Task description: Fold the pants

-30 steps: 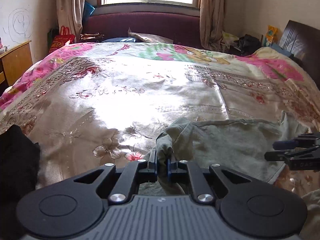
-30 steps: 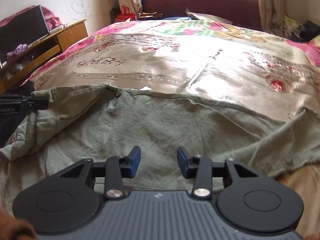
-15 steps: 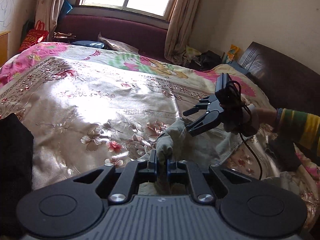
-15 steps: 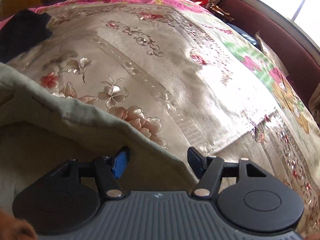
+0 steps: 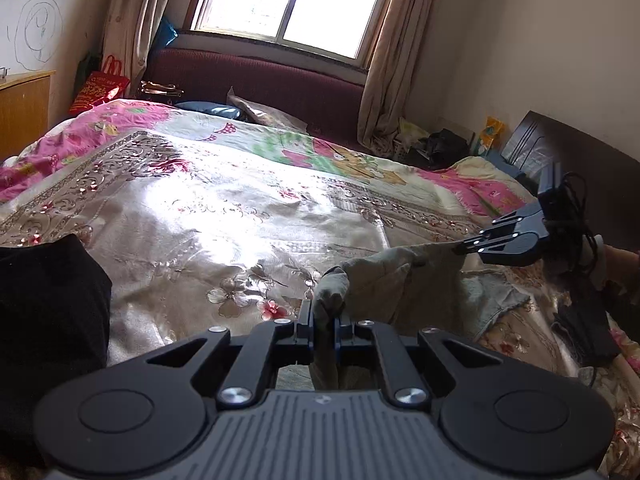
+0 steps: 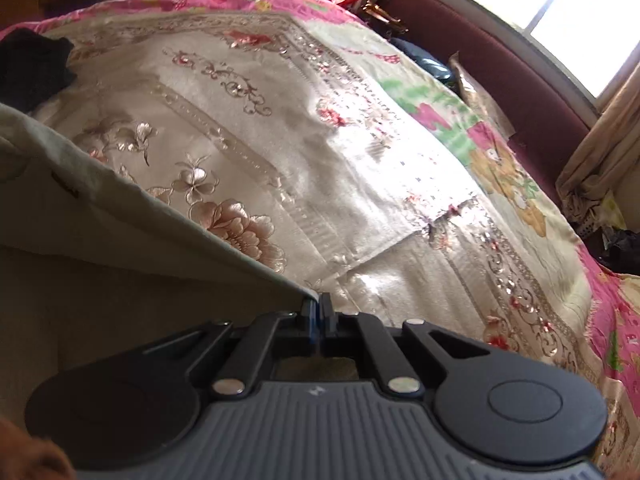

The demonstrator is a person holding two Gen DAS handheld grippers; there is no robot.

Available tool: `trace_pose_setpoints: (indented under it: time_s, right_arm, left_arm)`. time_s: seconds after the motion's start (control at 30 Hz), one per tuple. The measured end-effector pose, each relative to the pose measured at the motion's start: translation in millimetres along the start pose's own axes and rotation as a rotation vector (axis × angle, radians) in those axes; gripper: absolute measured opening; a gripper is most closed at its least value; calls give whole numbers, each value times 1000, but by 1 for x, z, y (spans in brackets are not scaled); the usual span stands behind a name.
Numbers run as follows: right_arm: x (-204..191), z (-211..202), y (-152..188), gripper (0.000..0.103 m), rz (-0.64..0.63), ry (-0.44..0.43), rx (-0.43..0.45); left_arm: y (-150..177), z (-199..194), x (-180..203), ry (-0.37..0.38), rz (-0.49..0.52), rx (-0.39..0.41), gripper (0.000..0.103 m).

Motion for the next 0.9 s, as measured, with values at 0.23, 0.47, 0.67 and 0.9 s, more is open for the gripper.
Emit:
trace_pose_setpoints:
  time_s: [0.23, 0.47, 0.67, 0.9]
  right_arm:
    - [-16, -165, 19, 1, 102, 93, 139]
    - [-183, -190, 101, 1, 219, -161, 19]
    - [-273, -152, 158, 9, 276, -315, -162]
    - [-262, -174, 124, 28, 108, -286, -148]
  left_arm:
    - [-5, -37, -6, -28, 27, 90, 27]
    - [58, -42, -45, -155, 44, 22, 27]
    - [107, -68, -56, -172, 43, -41, 28]
    - [123, -75, -52, -193, 84, -8, 28]
Point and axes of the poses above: each gripper's, at about its wrist camera, not at the fingertips, and z roughly the way its jaws point, x to its right, y to its underside, the point moved 10 cm from there along z, roughly the way its jaws point, and after that the axes turned 5 degrees about -z, right-handed, at the moved point
